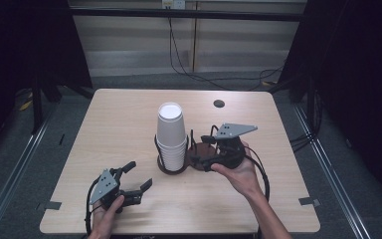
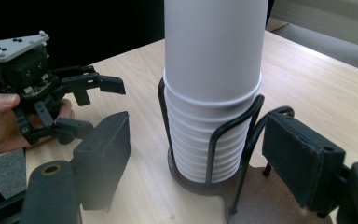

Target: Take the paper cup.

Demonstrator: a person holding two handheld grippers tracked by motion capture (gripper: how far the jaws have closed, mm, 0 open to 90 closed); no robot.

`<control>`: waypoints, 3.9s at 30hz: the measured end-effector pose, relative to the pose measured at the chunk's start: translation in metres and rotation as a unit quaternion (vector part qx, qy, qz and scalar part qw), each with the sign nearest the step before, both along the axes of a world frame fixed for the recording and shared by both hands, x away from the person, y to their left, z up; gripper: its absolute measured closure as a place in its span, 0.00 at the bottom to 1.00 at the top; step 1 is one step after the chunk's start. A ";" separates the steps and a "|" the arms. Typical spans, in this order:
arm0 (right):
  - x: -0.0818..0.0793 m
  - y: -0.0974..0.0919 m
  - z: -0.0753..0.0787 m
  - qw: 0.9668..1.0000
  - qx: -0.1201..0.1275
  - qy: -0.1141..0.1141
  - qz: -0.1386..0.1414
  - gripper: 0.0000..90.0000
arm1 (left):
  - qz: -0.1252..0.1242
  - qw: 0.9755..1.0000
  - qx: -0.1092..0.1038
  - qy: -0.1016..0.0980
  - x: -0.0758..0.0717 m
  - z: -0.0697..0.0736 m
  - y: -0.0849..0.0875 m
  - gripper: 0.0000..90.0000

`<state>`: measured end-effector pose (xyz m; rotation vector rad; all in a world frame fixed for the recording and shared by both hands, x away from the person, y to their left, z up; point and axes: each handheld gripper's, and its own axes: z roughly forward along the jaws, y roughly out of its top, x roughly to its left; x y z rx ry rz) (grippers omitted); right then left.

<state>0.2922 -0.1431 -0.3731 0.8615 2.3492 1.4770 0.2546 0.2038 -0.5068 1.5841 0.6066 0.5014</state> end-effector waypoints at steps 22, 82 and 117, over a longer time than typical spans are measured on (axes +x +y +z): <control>0.035 0.036 0.061 0.995 -0.091 -0.001 0.031 0.22 | -0.003 1.000 0.005 -0.005 0.000 0.000 0.001 0.18; 0.114 0.114 0.093 0.940 -0.294 0.139 0.104 0.24 | -0.012 1.000 0.002 -0.006 0.000 0.000 0.001 0.17; 0.121 0.113 0.107 0.933 -0.299 0.176 0.098 0.26 | -0.016 1.000 -0.005 -0.001 -0.001 0.000 0.000 0.17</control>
